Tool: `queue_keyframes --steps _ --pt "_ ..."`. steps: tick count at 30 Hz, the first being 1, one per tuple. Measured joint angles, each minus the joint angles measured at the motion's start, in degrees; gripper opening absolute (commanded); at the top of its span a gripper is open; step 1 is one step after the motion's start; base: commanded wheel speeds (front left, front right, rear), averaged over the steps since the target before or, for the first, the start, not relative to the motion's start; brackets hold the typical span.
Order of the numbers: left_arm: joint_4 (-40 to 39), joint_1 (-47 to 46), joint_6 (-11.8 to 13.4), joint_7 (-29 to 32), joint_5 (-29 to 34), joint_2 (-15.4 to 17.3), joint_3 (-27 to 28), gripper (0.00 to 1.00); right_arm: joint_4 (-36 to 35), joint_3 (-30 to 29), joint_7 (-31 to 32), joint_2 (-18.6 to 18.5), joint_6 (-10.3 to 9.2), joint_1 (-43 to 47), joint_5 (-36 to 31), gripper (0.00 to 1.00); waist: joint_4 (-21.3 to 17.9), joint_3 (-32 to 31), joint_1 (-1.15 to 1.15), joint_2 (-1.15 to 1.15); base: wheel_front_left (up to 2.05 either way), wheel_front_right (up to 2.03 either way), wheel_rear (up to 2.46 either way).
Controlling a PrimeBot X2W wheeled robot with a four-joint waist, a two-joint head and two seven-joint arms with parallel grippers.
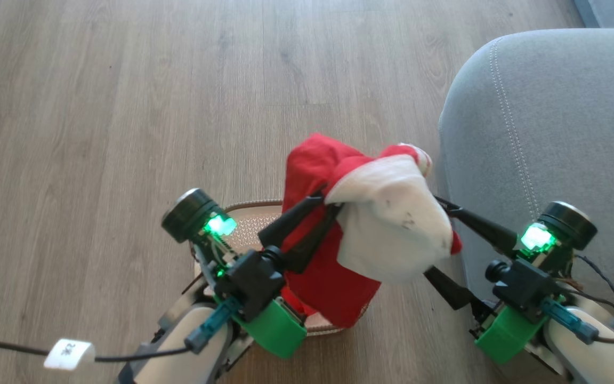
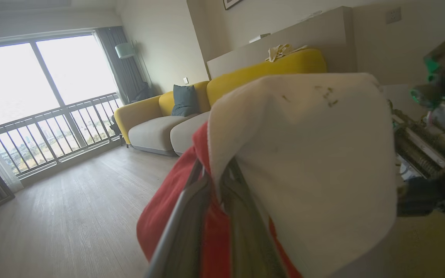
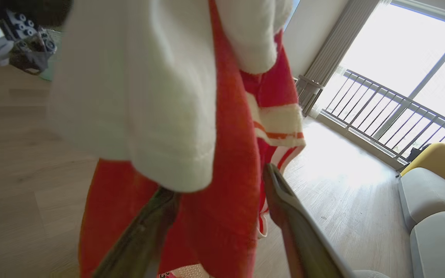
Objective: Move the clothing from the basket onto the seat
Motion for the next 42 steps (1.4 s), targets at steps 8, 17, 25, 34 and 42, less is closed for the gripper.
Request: queue_keyframes --steps 8,17,25,34,42 --pt "-1.74 -1.81 -0.01 0.00 -0.13 1.80 -6.09 0.00 3.15 8.59 0.00 -1.31 0.00 -5.21 1.62 1.00 0.32 0.11 0.00 0.00 0.00 0.00 0.00" --pt "-1.72 -3.07 -0.01 0.01 -2.65 2.00 -10.72 0.00 6.94 11.02 0.00 2.54 0.00 -8.59 1.42 1.00 0.87 -0.11 0.00 0.00 0.00 0.00 0.00" --pt "-1.66 -4.05 -0.01 0.00 -3.63 1.99 -12.29 0.00 8.79 7.28 0.00 8.08 0.01 -7.91 2.01 0.00 1.95 -0.73 0.00 0.00 0.00 0.00 0.00" --pt "-1.60 -3.89 -0.01 0.00 -4.55 1.90 -12.04 0.48 6.90 3.11 0.00 10.80 0.00 -4.33 2.55 0.00 2.58 -1.78 0.00 0.00 0.00 0.00 0.00" --pt "-1.21 -1.64 -0.01 0.00 -4.76 1.60 -10.15 1.00 6.68 -0.20 0.00 12.39 0.00 -1.72 5.50 0.00 2.64 -2.56 0.00 0.00 0.00 0.00 0.00"
